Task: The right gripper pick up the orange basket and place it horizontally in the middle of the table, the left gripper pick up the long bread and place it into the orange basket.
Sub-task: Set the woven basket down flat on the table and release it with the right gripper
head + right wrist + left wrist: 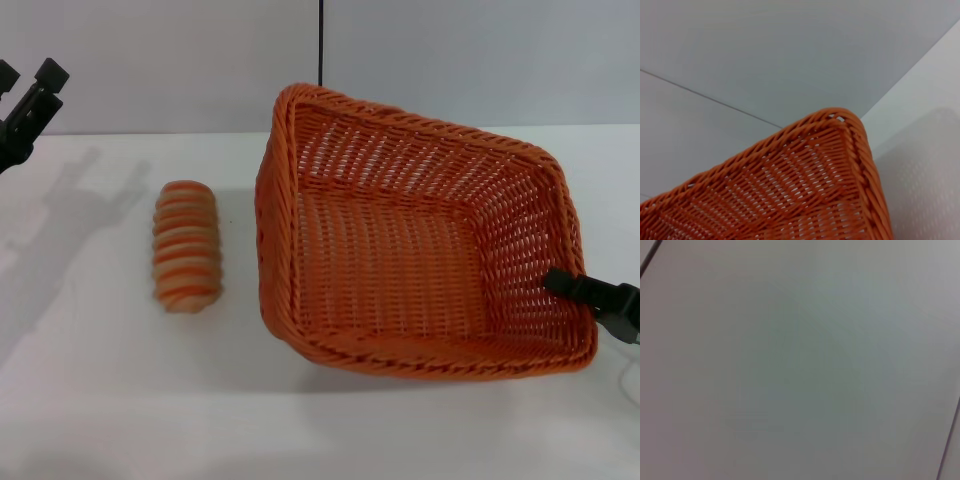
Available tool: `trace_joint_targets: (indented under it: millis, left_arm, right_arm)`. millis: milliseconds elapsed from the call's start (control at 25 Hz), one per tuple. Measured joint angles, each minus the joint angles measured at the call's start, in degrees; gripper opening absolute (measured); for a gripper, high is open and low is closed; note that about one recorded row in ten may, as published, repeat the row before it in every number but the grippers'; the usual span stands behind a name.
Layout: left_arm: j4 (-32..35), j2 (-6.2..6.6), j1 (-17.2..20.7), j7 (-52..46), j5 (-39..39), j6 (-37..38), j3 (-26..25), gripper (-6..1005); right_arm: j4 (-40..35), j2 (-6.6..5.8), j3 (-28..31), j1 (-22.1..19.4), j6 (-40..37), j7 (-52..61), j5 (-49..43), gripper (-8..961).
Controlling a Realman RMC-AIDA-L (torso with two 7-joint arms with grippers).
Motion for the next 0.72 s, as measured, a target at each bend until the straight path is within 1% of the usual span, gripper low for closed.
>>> trace_joint_targets:
  millis: [240, 520, 720]
  left_arm:
    - [0.00, -0.05, -0.13, 0.00, 0.00, -0.36, 0.21, 844]
    - [-0.12, -0.09, -0.13, 0.01, 0.00, -0.40, 0.22, 844]
    - [-0.13, -0.19, -0.37, 0.01, 0.00, -0.76, 0.22, 845]
  right_arm:
    - [0.08, -0.51, -0.09, 0.67, 0.69, 0.02, -1.53, 167]
    - [0.86, -0.90, -0.02, 1.34, 3.68, 0.22, -1.94, 173]
    - [1.57, -0.89, 0.32, 1.60, 4.99, 0.29, -2.06, 177]
